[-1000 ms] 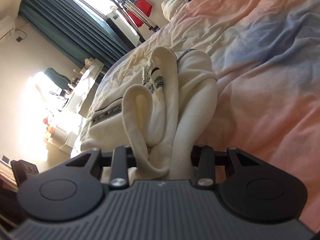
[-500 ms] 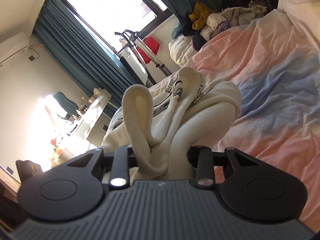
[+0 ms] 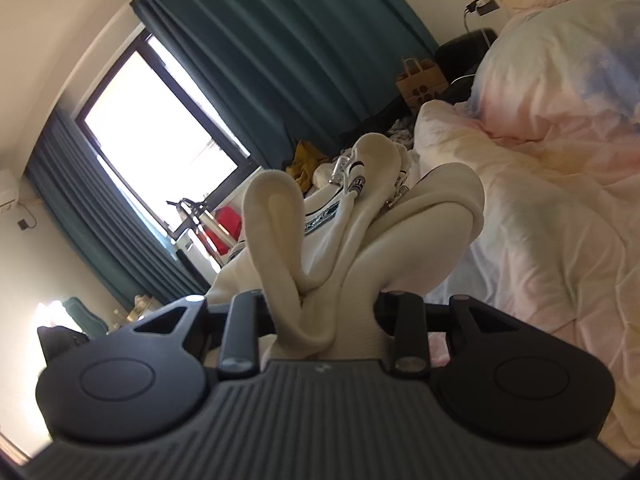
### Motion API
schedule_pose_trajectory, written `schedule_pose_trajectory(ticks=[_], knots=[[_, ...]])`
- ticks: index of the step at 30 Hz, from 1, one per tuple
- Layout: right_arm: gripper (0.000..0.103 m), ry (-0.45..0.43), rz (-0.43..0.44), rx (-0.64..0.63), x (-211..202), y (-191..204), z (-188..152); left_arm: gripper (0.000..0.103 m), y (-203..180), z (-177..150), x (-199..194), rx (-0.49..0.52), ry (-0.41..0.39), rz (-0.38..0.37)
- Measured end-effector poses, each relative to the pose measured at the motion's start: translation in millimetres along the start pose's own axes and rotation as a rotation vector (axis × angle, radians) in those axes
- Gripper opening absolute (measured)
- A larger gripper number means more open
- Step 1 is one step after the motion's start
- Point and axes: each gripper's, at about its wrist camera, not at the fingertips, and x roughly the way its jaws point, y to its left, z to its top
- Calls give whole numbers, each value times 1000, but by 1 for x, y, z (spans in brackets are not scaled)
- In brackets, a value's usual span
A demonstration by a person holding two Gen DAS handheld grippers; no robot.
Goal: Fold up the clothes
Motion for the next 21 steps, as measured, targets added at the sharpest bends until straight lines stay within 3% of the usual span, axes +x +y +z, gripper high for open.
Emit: schedule_pose_trajectory(ticks=[5,9,14,18,21], knots=[[36,-123,-66,76,-48,-74,-4,33,-67,-16,64,57,51,-108],[36,-163,-144,155,-62,-131,-24,33,-98,-47,130,95,125,-160],[36,-127,-265,295,-53,-200,-60,34,-84,-80,196,92,221,-164],[36,-110,-325,320,-38,-222,-86,40,-68,-101,236,105,273,-155],[36,-107,-340,347,-31,-236,-100,45,-56,-109,248,118,268,-167]])
